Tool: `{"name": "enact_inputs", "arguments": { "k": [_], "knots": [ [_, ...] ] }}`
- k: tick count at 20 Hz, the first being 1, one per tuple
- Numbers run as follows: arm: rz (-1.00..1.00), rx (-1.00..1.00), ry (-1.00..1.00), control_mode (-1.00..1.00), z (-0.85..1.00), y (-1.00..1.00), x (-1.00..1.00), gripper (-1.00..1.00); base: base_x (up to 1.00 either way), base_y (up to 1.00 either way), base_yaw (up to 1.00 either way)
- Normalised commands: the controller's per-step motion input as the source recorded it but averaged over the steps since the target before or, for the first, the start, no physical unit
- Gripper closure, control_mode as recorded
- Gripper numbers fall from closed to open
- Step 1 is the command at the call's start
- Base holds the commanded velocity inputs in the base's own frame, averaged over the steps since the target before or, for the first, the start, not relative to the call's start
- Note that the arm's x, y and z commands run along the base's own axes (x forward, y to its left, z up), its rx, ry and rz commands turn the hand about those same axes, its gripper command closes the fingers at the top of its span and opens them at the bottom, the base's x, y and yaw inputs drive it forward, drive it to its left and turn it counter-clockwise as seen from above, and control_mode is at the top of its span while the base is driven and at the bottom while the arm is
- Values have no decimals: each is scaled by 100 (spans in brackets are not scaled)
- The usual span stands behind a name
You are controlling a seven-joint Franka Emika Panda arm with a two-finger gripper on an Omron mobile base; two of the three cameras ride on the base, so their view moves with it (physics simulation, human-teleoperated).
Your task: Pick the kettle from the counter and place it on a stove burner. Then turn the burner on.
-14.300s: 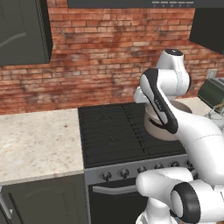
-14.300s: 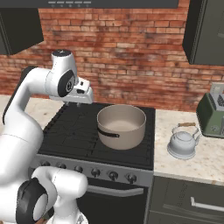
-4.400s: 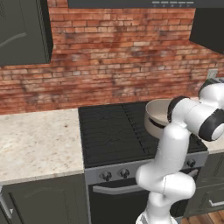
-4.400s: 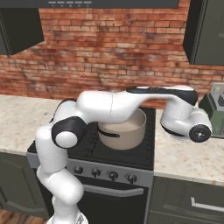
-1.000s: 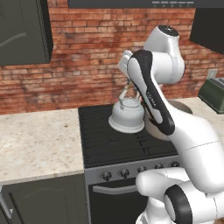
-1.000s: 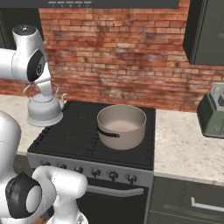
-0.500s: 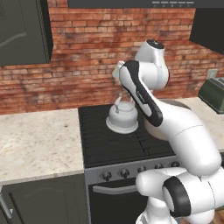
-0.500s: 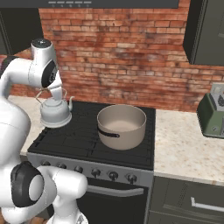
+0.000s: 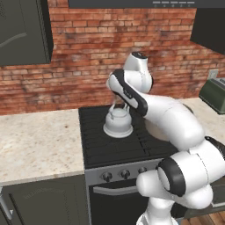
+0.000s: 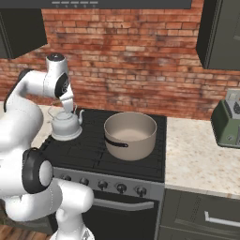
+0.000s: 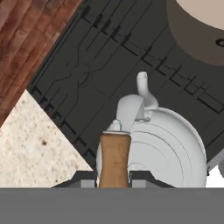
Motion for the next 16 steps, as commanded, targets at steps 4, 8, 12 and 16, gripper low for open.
{"name": "enact_inputs", "arguments": {
  "k": [4,8,12,16],
  "knots": [
    [0,-3,16,-100,-46,16,69,100,0,0,0],
    [0,-8,11,-100,-38,6,54,100,0,0,0],
    [2,-2,13,-100,-33,1,16,100,0,0,0],
    [2,3,10,-100,-15,0,0,100,0,0,0]
  ]
}}
